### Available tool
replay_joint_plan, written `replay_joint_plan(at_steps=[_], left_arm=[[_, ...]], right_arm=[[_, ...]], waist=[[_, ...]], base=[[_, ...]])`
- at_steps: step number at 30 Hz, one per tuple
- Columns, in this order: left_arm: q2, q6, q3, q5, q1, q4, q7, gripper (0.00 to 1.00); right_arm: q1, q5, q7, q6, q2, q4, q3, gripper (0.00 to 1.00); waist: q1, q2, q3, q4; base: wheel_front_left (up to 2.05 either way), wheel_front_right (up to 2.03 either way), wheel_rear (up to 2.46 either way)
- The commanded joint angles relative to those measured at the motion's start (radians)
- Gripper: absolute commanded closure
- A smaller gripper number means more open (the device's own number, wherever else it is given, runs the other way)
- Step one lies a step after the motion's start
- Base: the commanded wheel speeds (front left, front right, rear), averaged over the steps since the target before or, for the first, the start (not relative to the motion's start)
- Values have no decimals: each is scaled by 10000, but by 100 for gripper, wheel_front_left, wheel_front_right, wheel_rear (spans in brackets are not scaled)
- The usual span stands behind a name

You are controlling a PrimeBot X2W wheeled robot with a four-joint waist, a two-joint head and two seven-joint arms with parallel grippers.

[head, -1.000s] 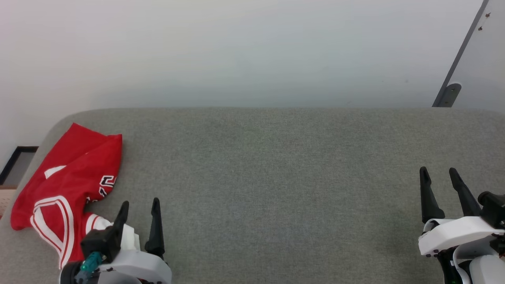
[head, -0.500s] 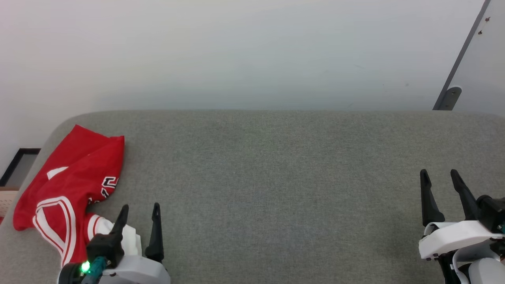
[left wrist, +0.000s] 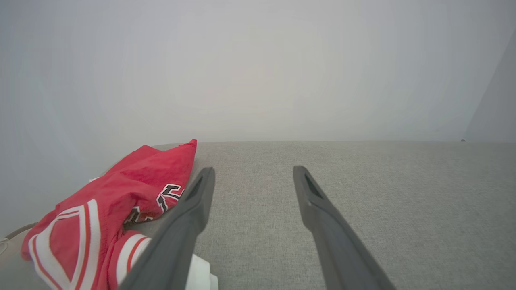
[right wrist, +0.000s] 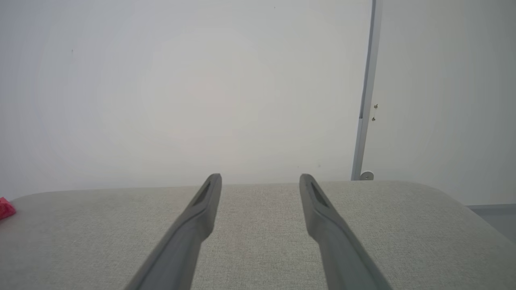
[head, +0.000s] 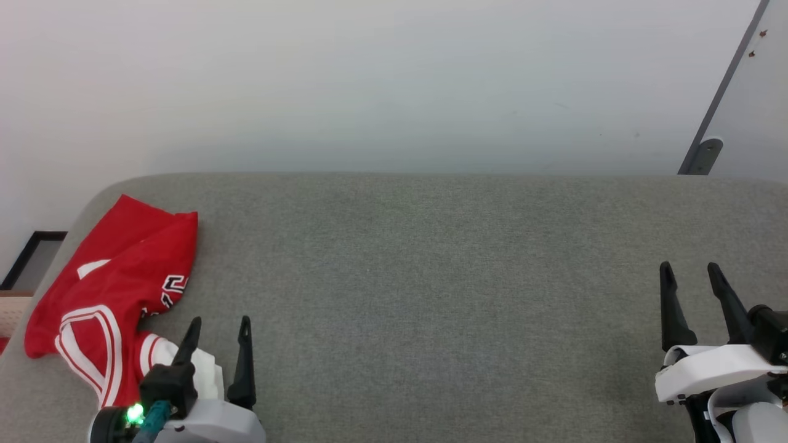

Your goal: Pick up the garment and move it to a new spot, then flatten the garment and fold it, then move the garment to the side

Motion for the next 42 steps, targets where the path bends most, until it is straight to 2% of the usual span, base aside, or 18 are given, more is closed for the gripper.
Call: replay_joint_plan(at_steps=[1,5,10,26,35,42], left_arm=[[-16,-68,34,95,-96,31,-6,0],[-90,-113,23,127,-164,48,-6,0],[-203,-131,-4,173,-269,40,-6,0],[-190,89,372,279,224,69,-6,0],[-455,668,1145,-251,797,-974,-6,0],[-556,859,1490,-609,1320,-1559,-6,0]], right_arm=[[-51,11,-53,-10,-31,-52,-37,0],[52,139,-52,-10,25,-120,-79,0],[172,273,-52,-10,55,-168,-38,0],[186,521,-50,-10,375,-29,979,0],[-1215,835,-32,-12,260,540,2708,0],[-1883,1373,-33,-12,128,926,3879,0]], waist=[[0,0,-2,30],[0,0,-2,247],[0,0,-1,872],[0,0,-252,4378],[0,0,438,4923],[0,0,613,5029]], base=[[0,0,0],[0,0,0],[0,0,0],[0,0,0],[0,0,0],[-3,-3,-3]])
